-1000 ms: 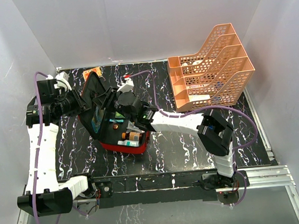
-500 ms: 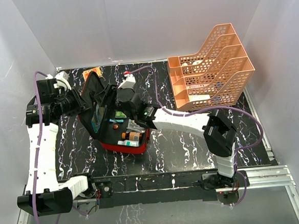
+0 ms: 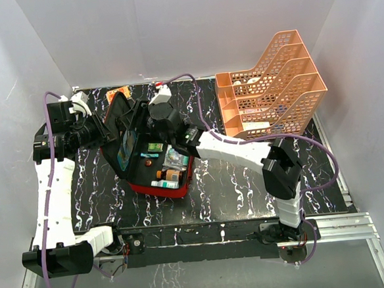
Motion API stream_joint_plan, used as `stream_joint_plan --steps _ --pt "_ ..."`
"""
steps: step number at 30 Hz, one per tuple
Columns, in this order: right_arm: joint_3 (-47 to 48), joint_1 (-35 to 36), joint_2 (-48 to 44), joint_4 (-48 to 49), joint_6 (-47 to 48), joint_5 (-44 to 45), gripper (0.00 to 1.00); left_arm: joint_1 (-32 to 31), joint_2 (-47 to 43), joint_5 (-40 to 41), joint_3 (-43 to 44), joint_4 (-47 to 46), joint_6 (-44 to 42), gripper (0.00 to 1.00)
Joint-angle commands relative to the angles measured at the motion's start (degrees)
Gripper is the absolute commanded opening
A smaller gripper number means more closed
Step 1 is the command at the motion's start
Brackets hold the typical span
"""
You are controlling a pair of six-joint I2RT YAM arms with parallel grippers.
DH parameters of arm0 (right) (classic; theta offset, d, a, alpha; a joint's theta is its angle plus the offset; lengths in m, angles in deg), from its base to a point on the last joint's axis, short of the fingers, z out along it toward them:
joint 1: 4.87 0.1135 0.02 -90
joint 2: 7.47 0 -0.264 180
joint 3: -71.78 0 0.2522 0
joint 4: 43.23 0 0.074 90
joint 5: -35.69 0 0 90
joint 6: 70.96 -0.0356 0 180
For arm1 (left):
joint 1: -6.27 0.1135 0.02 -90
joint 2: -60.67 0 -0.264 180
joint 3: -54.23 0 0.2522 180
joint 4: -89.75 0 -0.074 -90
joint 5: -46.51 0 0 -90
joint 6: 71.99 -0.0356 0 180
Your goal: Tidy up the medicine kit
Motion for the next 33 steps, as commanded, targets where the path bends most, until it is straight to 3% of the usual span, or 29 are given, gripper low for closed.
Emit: stream_joint_plan --steps 1,5,13,24,33 --pt "4.36 -1.62 1.72 4.48 1.64 -8.47 0.46 -0.19 -0.8 -2.28 2.62 -1.66 0.51 0.19" --pt "5.56 -1.64 3.12 5.06 1.67 -11.34 0.39 -0.18 -0.7 -2.36 2.63 -1.67 0.42 0.19" --pt "6.42 -2.13 4.49 5.54 0.42 -15.82 0.4 -0.19 -0.54 -2.56 2.52 -1.75 0.42 0.19" --pt "3.39 -2.78 3.67 17.13 -0.49 -27.47 0.35 -0.19 -0.64 -2.54 2.27 -1.84 0.26 0.18" --pt "2.11 -3.02 4.11 16.22 -1.65 -25.28 0.31 -0.19 -0.8 -2.54 2.3 -1.84 0.24 0.18"
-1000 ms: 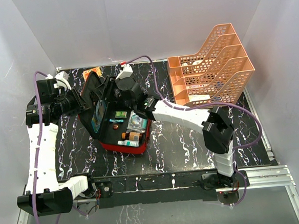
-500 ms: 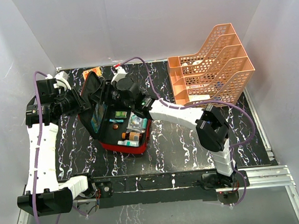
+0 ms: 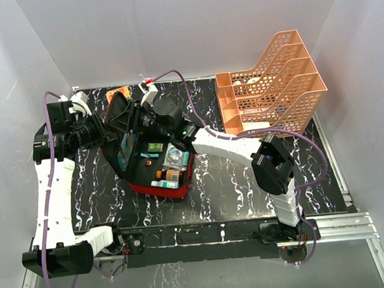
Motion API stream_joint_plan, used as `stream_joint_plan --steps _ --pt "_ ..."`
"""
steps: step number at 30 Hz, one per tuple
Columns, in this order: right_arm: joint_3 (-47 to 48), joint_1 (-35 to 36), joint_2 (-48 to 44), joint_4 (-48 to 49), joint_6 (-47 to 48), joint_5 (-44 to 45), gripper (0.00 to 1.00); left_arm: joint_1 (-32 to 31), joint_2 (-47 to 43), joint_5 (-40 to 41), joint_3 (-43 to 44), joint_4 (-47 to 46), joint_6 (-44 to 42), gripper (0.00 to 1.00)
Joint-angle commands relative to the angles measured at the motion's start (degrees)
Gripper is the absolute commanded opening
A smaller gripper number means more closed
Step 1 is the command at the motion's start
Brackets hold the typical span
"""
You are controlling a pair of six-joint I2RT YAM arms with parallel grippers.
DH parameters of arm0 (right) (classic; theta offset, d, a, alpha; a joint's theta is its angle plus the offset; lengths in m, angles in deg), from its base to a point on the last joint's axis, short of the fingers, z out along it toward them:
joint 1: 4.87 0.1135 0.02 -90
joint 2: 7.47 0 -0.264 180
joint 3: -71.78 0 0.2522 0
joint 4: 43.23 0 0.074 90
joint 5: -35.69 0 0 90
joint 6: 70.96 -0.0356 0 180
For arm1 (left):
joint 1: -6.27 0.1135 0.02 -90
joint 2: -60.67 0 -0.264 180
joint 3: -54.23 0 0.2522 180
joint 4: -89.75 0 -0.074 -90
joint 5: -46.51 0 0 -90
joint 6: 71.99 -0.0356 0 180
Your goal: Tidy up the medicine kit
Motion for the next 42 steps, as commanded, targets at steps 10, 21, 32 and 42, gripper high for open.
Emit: stream_joint_plan --steps 10,21,32,42 --pt "1.78 -0.13 -2.67 -9.89 -0.44 13.12 0.38 -0.21 -0.81 -2.54 2.27 -1.8 0.44 0.18" --pt "8.61 -0.07 -4.74 -25.76 2.38 17.25 0.53 -0.21 -0.96 -2.27 1.58 -2.36 0.53 0.19" --pt "9.38 3.31 -2.34 -34.26 1.43 15.94 0.62 -0.21 -1.62 -2.93 0.79 -3.64 0.96 0.19" --pt "15.57 6.12 2.61 -42.44 4.43 15.38 0.58 -0.2 -1.58 -5.42 -0.16 -4.7 0.92 0.19"
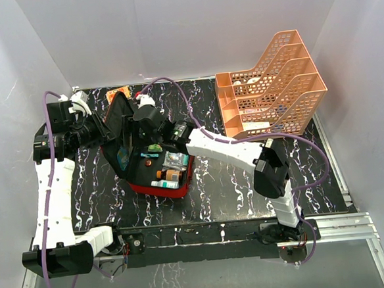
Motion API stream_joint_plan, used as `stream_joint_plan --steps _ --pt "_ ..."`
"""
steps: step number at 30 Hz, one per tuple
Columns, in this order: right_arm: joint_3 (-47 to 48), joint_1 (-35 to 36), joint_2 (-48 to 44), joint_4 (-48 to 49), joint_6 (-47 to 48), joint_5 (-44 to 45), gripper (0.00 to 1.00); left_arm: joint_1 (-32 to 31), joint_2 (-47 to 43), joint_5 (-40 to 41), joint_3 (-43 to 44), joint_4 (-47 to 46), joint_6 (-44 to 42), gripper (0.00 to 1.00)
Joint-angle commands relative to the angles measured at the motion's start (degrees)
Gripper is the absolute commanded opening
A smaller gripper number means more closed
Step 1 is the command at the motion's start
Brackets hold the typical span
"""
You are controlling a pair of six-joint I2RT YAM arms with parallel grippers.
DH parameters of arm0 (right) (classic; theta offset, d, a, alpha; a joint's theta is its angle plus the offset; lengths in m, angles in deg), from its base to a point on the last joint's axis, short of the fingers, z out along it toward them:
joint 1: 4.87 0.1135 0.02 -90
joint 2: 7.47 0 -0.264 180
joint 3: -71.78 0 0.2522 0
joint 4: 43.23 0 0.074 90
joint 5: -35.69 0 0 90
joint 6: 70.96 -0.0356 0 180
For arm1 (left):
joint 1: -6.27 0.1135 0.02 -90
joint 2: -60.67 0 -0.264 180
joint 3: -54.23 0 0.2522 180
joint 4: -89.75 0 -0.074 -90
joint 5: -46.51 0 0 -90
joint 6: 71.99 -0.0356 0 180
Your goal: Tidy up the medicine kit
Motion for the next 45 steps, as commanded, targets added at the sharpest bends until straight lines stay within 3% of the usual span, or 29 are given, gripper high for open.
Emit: stream_joint_plan --steps 1,11,21,23,27,30,35,40,45 --pt "3.81 1.28 1.73 -4.38 1.8 0.43 0.57 -0.17 -1.63 -5.44 0.0 -4.04 0.87 0.19" --pt "7.65 2.11 5.9 -15.82 2.73 8.79 0.49 -0.22 -4.18 -13.6 -3.75 -8.67 0.57 0.19" --pt "5.56 1.98 5.01 -17.92 -2.12 7.71 0.47 -0.23 -5.82 -17.79 -7.36 -10.86 1.83 0.19" --pt "5.34 1.81 5.59 -17.95 -2.97 6.31 0.44 -0.21 -5.69 -17.92 -6.93 -10.82 1.74 0.17" --pt "5.2 1.42 6.68 -17.96 -4.08 4.59 0.27 -0.23 -5.79 -18.25 -6.34 -11.22 1.91 0.12" --pt "4.91 1.33 6.55 -17.44 -4.4 5.05 0.25 -0.24 -5.89 -17.29 -5.75 -10.86 1.76 0.11" --pt "2.89 0.27 2.78 -12.57 -3.95 3.3 0.35 -0.23 -5.81 -16.86 -5.43 -10.4 1.65 0.14" --pt "-6.19 -2.03 -7.32 -4.23 -1.77 1.45 0.56 -0.23 -5.54 -17.42 -5.53 -10.37 1.74 0.24" --pt "-19.03 -7.81 -18.24 3.28 0.4 -4.48 0.65 -0.22 -5.1 -18.55 -5.35 -10.37 1.99 0.31"
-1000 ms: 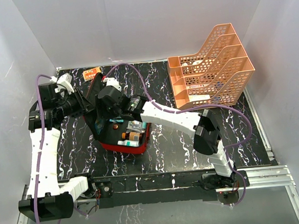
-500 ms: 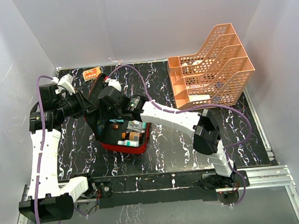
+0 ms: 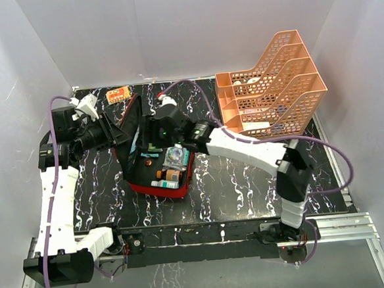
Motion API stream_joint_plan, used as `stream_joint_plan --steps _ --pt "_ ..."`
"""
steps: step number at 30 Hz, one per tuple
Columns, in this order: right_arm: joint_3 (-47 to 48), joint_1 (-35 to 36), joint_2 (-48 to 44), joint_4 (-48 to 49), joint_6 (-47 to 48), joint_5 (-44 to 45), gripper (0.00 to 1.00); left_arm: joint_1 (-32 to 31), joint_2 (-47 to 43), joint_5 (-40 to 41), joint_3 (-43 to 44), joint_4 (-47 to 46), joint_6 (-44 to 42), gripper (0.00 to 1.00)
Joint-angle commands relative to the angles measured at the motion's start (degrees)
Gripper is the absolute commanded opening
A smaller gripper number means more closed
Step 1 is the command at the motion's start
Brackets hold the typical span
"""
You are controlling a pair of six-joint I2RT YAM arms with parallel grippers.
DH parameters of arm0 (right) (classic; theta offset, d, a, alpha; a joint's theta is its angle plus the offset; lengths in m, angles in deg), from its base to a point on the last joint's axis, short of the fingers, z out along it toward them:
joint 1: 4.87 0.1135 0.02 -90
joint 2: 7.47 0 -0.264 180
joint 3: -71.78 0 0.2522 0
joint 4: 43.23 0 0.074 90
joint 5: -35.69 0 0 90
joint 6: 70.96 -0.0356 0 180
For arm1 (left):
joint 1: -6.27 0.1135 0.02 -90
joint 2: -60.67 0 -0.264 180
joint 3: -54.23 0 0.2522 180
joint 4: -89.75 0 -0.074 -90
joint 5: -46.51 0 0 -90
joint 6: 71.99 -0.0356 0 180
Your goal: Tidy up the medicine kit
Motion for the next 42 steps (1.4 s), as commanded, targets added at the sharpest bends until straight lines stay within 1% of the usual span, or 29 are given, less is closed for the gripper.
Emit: stream_joint_plan --steps 1,4,6,10,13,15,17,23,25,29,34,39,42 --pt "-10.05 -6.1 -11.8 8.14 4.25 -4.65 0.67 -0.15 -1.12 -5.69 2.18 -2.94 1.44 0.33" --pt "-17.01 -9.37 -17.48 12.85 4.95 -8.35 0.72 -0.14 -1.03 -8.76 1.6 -3.95 2.31 0.47" --pt "-18.47 -10.34 -20.14 14.06 5.14 -7.27 0.73 -0.17 -0.8 -11.34 1.19 -5.25 2.99 0.53" --pt "-20.81 -10.8 -24.76 14.37 5.8 0.73 0.74 -0.14 -0.65 -18.17 0.2 -8.69 5.5 0.65" --pt "-23.78 -10.81 -27.52 14.79 6.44 7.6 0.74 -0.19 -0.56 -19.68 -0.11 -9.58 6.33 0.71" --pt "-25.83 -10.81 -28.77 14.8 6.92 10.65 0.74 -0.2 -0.82 -17.3 -0.44 -9.6 6.55 0.77" --pt "-27.84 -10.89 -29.31 14.89 7.74 10.84 0.74 -0.14 -0.86 -13.35 -1.24 -9.37 6.11 0.79" --pt "-33.2 -11.16 -26.03 13.06 7.1 5.68 0.73 -0.17 1.51 1.6 -8.03 -9.06 3.79 0.82" --pt "-34.34 -11.16 -23.84 12.44 6.37 3.86 0.71 -0.18 3.29 3.59 -10.37 -9.32 3.46 0.82" --pt "-34.93 -11.24 -19.55 11.57 5.72 1.51 0.6 -0.15 6.76 4.53 -13.74 -11.07 1.87 0.81" --pt "-34.88 -11.25 -15.6 14.11 5.79 -1.36 0.42 -0.19 10.79 6.1 -16.5 -12.57 1.47 0.78" --pt "-34.2 -11.73 -12.6 15.85 6.91 -2.0 0.27 -0.19 14.4 7.88 -17.64 -12.43 2.33 0.75" --pt "-33.17 -12.96 -10.79 18.31 9.72 -3.27 0.21 -0.12 15.67 6.5 -18.7 -13.67 3.05 0.74"
